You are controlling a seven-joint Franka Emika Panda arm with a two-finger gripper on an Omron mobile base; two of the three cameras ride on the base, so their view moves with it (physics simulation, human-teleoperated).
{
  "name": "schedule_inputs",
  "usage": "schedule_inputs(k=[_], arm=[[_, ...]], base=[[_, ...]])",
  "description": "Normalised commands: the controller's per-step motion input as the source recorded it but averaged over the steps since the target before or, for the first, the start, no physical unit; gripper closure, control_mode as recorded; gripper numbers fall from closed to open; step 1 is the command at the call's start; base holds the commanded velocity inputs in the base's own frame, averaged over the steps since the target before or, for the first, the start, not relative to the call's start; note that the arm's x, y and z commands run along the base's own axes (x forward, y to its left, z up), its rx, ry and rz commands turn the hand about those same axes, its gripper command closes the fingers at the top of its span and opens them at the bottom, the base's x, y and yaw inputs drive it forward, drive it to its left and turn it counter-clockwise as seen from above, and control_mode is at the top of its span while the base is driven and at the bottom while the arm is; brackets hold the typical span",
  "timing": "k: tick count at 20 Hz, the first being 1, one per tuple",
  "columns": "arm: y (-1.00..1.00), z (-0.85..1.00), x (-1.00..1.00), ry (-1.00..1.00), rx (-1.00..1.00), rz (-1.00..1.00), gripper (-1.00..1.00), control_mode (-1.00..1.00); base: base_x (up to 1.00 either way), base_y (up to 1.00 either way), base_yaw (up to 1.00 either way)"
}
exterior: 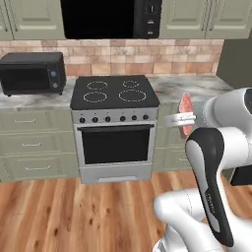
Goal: Transport the steak and lime to the fridge. Place the steak on the rack containing meat and place the lime on the rack containing the vegetable, ensuring meats and vegetables are on different racks.
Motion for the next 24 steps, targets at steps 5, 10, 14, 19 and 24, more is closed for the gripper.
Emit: schedule_inputs(k=[5, 10, 14, 19, 24], arm=[[0.0, 0.0, 0.0, 0.0, 0.0, 0.0, 1.0, 1.0], [0.0, 0.0, 0.0, 0.0, 0.0, 0.0, 1.0, 1.0], [0.0, 0.0, 0.0, 0.0, 0.0, 0.0, 1.0, 1.0], [0.0, 0.0, 0.0, 0.0, 0.0, 0.0, 1.0, 1.0], [0.0, 0.0, 0.0, 0.0, 0.0, 0.0, 1.0, 1.0]], base=[[-1.0, -0.95, -0.07], [-0.25, -1.0, 0.0], [-0.24, -1.0, 0.0], [-1.0, -1.0, -0.02], [-0.48, -1.0, -0.03]])
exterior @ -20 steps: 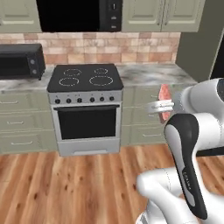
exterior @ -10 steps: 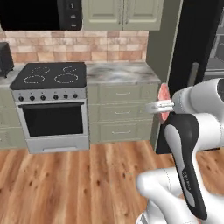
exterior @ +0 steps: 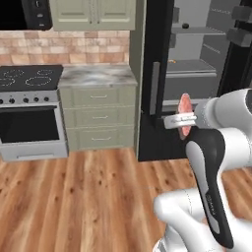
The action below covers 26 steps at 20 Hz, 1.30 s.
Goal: Transport the steak and lime to the fridge. Place the steak on the rack containing meat and place the lime on the rack containing the vegetable, ensuring meats and vegetables are on different racks.
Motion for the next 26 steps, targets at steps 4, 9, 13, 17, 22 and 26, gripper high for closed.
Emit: schedule_inputs(k=[4, 9, 13, 17, 22, 26], arm=[[0.0, 0.0, 0.0, 0.0, 0.0, 0.0, 1.0, 1.0], [0.0, 0.0, 0.0, 0.0, 0.0, 0.0, 1.0, 1.0], [0.0, 0.0, 0.0, 0.0, 0.0, 0.0, 1.0, 1.0], [0.0, 0.0, 0.0, 0.0, 0.0, 0.0, 1.0, 1.0], [0.0, 0.0, 0.0, 0.0, 0.0, 0.0, 1.0, 1.0], [0.0, 0.0, 0.0, 0.0, 0.0, 0.0, 1.0, 1.0]], base=[[0.11, -1.0, 0.01], [0.42, -1.0, 0.12], [0.91, -0.73, 0.14], [0.89, -0.63, 0.11], [0.54, -0.17, -0.08], [0.32, 0.1, -0.25]])
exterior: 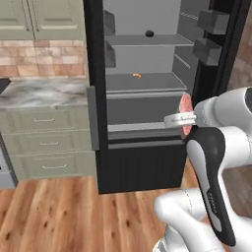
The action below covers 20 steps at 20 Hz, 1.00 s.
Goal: Transport the steak and lime to the fridge. Place the steak on the rack containing meat and place the lime on the rack containing the vegetable, ensuring meats and vegetables are on different racks.
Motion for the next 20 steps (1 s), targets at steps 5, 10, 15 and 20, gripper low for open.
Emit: schedule_inputs(k=[5, 10, 15, 20], arm=[[0.0, 0.0, 0.0, 0.0, 0.0, 0.0, 1.0, 1.0], [0.0, 0.0, 0.0, 0.0, 0.0, 0.0, 1.0, 1.0], [0.0, 0.0, 0.0, 0.0, 0.0, 0.0, 1.0, 1.0], [0.0, 0.0, 0.0, 0.0, 0.0, 0.0, 1.0, 1.0]], base=[[0.0, -0.31, -0.19], [-0.08, -0.19, -0.25], [0.14, 0.0, -0.16], [0.56, -0.05, -0.09]])
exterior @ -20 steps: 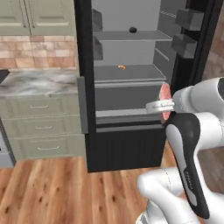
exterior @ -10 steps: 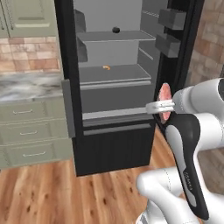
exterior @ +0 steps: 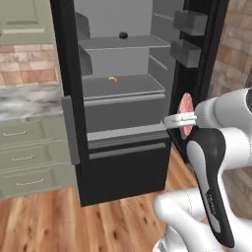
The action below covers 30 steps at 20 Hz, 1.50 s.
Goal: Transport the steak and lime to the fridge. Place the steak on the rack containing meat and place the lime on the rack containing the vegetable, ensuring meats and vegetables are on different racks.
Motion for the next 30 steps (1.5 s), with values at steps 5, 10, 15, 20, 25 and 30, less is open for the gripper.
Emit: schedule_inputs(k=[5, 10, 15, 20, 25, 30], arm=[[0.0, 0.0, 0.0, 0.0, 0.0, 0.0, 1.0, 1.0], [0.0, 0.0, 0.0, 0.0, 0.0, 0.0, 1.0, 1.0], [0.0, 0.0, 0.0, 0.0, 0.0, 0.0, 1.0, 1.0], [0.0, 0.0, 0.0, 0.0, 0.0, 0.0, 1.0, 1.0], [0.0, 0.0, 0.0, 0.0, 0.0, 0.0, 1.0, 1.0], [0.0, 0.0, 0.0, 0.0, 0.0, 0.0, 1.0, 1.0]], base=[[0.73, 0.06, -0.06], [0.83, 0.04, -0.03], [0.99, 0.0, 0.0], [0.87, -0.01, 0.0], [0.55, -0.02, 0.0], [0.27, -0.02, 0.0]])
